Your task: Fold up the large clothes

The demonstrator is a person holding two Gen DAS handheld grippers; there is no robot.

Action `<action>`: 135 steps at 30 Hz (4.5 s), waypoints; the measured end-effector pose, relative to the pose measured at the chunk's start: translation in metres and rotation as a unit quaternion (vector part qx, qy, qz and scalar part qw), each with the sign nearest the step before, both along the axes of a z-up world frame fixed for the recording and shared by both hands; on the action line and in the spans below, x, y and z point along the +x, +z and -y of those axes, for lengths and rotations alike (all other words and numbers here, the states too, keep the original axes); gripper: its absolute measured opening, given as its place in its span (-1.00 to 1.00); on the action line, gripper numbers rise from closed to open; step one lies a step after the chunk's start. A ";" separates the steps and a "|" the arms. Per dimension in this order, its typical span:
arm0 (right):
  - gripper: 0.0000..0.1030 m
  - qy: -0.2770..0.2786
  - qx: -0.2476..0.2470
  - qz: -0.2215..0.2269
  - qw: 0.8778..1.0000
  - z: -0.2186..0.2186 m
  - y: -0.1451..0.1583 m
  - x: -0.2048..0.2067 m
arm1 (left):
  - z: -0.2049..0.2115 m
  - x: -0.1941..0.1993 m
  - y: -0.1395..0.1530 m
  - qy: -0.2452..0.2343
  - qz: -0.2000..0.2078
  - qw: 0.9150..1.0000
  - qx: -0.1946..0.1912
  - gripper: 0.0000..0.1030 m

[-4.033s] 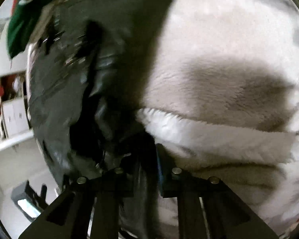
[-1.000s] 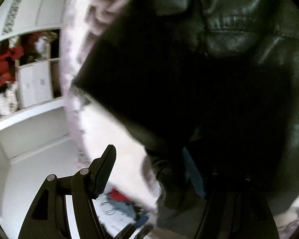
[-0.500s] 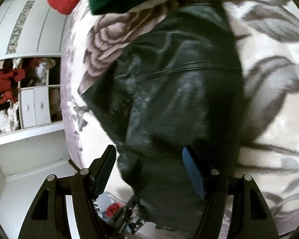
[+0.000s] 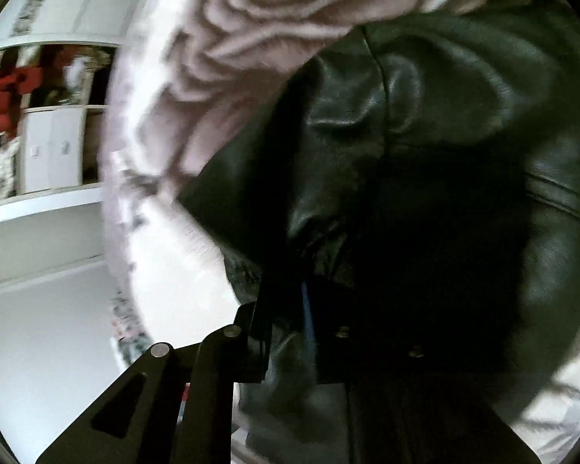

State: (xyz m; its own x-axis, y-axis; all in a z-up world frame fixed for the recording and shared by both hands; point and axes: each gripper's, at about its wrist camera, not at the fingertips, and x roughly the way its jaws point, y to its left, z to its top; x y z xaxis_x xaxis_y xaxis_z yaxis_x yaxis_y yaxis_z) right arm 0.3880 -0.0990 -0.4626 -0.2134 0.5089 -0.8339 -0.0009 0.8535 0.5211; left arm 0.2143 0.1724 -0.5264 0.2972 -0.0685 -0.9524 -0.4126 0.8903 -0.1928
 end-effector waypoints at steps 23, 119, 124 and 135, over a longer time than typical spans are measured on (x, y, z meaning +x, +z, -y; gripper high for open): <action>0.42 -0.110 0.026 -0.006 0.994 0.206 -0.033 0.026 | 0.104 0.137 -0.072 -0.038 -0.032 0.988 -0.146 -0.92; -0.74 0.129 -0.113 -0.033 0.985 0.103 -0.067 -0.044 | 0.127 0.004 -0.100 0.082 -0.087 0.993 0.014 1.00; -0.27 0.099 -0.042 -0.026 0.994 0.140 -0.001 -0.042 | 0.124 0.009 -0.095 0.086 -0.103 0.991 0.004 1.00; 0.32 -0.193 -0.021 -0.056 0.979 0.407 -0.009 -0.130 | 0.192 0.030 -0.005 0.022 -0.034 0.999 -0.018 0.65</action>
State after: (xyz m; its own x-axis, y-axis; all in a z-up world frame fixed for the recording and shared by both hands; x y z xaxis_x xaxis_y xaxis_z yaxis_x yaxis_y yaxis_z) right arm 0.2584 -0.5058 -0.4713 -0.1032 0.5362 -0.8378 0.3816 0.7991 0.4645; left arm 0.2445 -0.0195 -0.5318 0.2350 -0.0907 -0.9678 -0.4637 0.8646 -0.1936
